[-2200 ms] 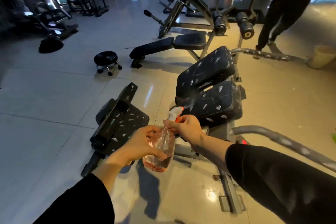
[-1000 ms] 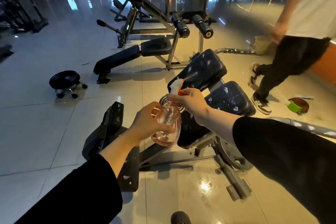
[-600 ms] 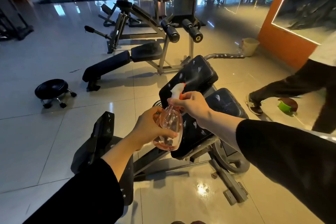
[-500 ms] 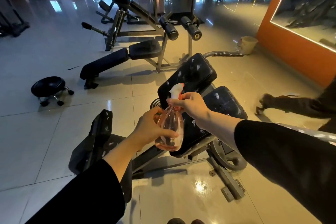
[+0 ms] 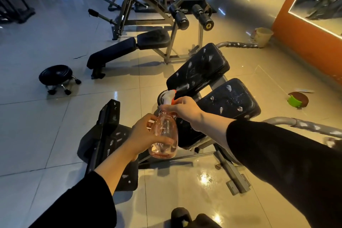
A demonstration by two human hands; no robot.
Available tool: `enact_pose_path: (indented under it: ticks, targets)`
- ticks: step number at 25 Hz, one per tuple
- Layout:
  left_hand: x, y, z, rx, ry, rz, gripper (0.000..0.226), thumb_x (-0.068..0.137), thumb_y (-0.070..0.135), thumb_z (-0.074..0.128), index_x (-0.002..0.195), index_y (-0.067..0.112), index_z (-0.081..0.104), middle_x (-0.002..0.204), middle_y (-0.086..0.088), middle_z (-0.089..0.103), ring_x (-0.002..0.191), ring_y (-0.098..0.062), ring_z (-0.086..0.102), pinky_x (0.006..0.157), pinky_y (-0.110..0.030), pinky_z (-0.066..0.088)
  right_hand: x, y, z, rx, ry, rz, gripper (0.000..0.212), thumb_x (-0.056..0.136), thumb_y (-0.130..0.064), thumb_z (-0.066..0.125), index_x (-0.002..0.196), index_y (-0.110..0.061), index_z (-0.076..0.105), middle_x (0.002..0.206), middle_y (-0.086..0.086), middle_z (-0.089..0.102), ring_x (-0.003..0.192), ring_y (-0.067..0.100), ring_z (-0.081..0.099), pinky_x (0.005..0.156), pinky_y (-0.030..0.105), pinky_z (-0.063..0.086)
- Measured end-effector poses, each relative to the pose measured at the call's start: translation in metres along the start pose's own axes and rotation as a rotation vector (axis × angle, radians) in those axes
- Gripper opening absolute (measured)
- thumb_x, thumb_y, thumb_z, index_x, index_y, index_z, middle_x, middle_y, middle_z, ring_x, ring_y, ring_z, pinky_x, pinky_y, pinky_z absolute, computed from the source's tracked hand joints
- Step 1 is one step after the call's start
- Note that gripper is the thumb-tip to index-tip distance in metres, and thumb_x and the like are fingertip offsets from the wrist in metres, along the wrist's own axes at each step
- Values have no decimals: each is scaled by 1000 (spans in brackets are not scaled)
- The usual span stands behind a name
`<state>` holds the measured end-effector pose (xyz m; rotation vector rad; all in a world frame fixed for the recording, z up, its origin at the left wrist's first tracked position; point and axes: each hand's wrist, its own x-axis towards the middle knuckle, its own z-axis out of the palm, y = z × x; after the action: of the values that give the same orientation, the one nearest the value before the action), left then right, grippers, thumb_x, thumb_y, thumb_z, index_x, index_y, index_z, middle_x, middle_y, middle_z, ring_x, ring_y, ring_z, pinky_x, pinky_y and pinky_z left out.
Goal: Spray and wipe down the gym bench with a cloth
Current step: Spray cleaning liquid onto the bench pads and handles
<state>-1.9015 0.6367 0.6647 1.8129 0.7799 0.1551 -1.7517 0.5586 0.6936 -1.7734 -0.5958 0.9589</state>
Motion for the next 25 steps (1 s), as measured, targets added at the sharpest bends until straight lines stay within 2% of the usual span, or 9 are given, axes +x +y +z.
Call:
enact_pose_path:
  ticks: [2,5,7,10,12,15,20,23,25]
  targets:
    - [-6,-6,-8,-6,8,-21,58,61,19,89,102,31,51,99,12,59,93,-5,57,70,-21,44,4,3,12,48,-26,25,30,78,-27,79,92,-2,69,86,7,69,81,16,65,77,31,50]
    - [-12,-13,-15,4,23,-43,55,63,18,89,101,31,51,98,12,60,91,-3,57,68,-19,43,5,9,25,88,-95,66,48,74,-33,81,107,-1,64,105,11,67,105,25,60,100,47,43]
    - [-11,-17,-17,18,30,-54,58,61,21,90,104,29,51,101,10,60,94,-5,57,71,-20,44,8,11,26,75,-121,64,48,75,-33,80,108,-1,64,105,11,67,106,26,59,103,50,40]
    - [-7,-14,-13,25,46,-57,64,59,22,90,109,26,50,102,10,59,95,-6,56,73,-22,46,12,7,23,89,-107,49,34,79,-25,78,98,1,68,97,10,69,103,25,61,101,48,42]
    - [0,-8,-9,18,60,-55,67,60,23,90,112,25,48,101,11,57,95,-6,55,71,-23,47,13,2,19,78,-88,22,32,80,-27,77,98,-2,67,98,10,69,101,24,62,96,43,47]
    - [13,8,-5,31,54,-12,70,59,26,91,114,26,47,100,15,55,93,-3,54,69,-21,44,12,-6,2,56,-28,-34,37,80,-31,76,105,-7,63,101,11,67,92,20,64,71,27,47]
    - [37,52,12,6,-1,110,65,63,28,88,112,30,46,101,19,53,93,-3,54,73,-20,46,5,-30,-41,76,125,-157,26,82,-29,75,92,-8,64,81,3,66,63,0,63,52,11,45]
    - [51,71,24,20,-27,175,66,64,30,88,114,31,45,103,19,53,94,-5,56,74,-19,47,0,-37,-64,78,203,-161,37,83,-34,74,106,-8,61,88,2,64,77,7,62,59,16,44]
    - [56,75,32,39,-43,197,70,61,33,89,114,32,44,110,13,53,100,-10,56,81,-23,49,-2,-39,-75,61,233,-182,33,82,-30,75,101,-6,62,89,5,64,80,11,62,64,20,41]
